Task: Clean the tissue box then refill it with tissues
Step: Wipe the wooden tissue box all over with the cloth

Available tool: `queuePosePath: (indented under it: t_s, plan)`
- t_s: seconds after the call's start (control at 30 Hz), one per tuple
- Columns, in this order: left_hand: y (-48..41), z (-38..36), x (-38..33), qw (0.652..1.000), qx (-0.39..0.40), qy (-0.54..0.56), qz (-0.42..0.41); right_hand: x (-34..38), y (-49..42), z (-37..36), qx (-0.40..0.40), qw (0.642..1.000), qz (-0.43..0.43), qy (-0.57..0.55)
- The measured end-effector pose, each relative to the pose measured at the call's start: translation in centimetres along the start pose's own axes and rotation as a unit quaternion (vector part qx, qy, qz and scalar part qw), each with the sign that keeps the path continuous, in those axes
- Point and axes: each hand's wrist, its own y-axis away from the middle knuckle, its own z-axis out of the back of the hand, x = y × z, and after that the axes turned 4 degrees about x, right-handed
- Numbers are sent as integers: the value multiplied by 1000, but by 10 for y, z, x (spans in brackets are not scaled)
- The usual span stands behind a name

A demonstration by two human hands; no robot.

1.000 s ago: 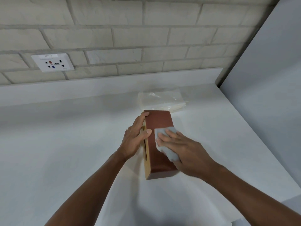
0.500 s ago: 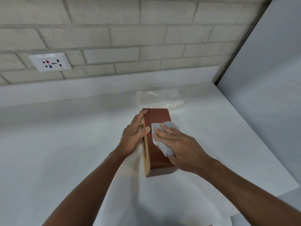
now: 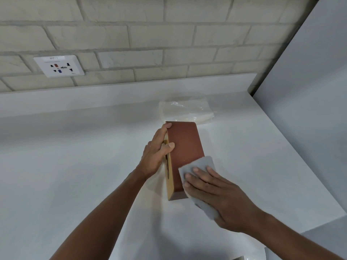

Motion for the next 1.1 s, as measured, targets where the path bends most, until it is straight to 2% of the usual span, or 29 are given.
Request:
queuePosePath:
  t_s: [0.17, 0.37, 0.5, 0.63, 0.73, 0.87, 0.97, 1.1]
  plan:
    - [3, 2, -7, 1000, -3, -11, 0, -25, 36, -14, 14, 997, -15, 76]
    - [-1, -2, 0, 1000, 10, 19, 16, 11, -4, -30, -77, 990, 54, 108]
    - [-4, 0, 4, 1000, 19, 12, 16, 16, -17, -30, -77, 984, 78, 139]
    - [-4, 3, 4, 1000, 13, 1, 10, -6, 9, -20, -61, 994, 14, 85]
    - [-1, 1, -1, 1000, -2, -9, 1, -7, 2, -11, -96, 993, -56, -32]
    - [2, 0, -5, 1000, -4, -16, -7, -18, -26, -3, -45, 991, -25, -126]
    - [1, 1, -4, 1000, 3, -8, -8, -59, -48, 4, -47, 959, -153, -233]
    - [2, 1, -5, 1000, 5, -1, -4, -95, -108, 15, -14, 943, -245, -225]
